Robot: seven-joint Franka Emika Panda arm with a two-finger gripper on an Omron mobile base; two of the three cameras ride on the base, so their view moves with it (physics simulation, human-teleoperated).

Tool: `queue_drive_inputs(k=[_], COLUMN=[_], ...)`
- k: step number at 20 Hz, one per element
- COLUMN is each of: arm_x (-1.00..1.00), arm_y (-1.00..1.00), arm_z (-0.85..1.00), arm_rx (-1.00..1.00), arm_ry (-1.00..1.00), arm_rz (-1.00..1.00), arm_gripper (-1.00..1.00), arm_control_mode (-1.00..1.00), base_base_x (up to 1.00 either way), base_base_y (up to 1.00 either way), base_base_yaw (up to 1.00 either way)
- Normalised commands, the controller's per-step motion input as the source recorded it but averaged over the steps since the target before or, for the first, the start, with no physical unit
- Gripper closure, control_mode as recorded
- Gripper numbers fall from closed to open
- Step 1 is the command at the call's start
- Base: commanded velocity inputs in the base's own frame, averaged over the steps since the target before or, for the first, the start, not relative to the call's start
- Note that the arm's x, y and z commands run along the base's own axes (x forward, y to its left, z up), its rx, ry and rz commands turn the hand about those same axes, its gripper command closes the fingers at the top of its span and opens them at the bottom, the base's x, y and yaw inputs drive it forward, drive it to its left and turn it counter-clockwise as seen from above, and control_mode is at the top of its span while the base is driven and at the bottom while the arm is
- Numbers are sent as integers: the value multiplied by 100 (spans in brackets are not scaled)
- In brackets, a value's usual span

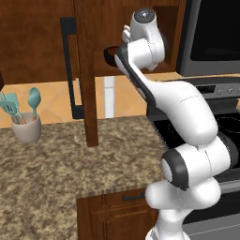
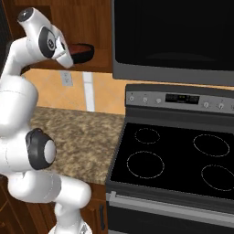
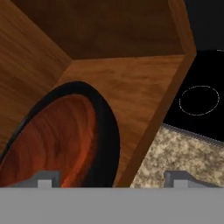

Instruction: Pick up the bowls on the counter and stack them on top of one another in the open cabinet. Place the smaller bowl on top of the larger bowl.

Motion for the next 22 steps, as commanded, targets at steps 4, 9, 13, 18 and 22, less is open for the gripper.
queue_drive_inputs(k=[4,9,13,18,22], arm_x=[-100,-100,-100,-100,-92], arm_y=[-70,-73,-56,-85,-99], arm_z=[-68,-100,-100,-86,71], arm_rx=[10,-2,-9,11,36], arm_ry=[-12,0,0,-13,-43], arm_rz=[-3,-1,0,-1,-8], arm_gripper=[-100,-100,-100,-100,-100], arm_control_mode=[-100,-100,-100,-100,-100], base_base_x=[0,0,0,0,0], base_base_y=[0,0,0,0,0], base_base_yaw=[0,0,0,0,0])
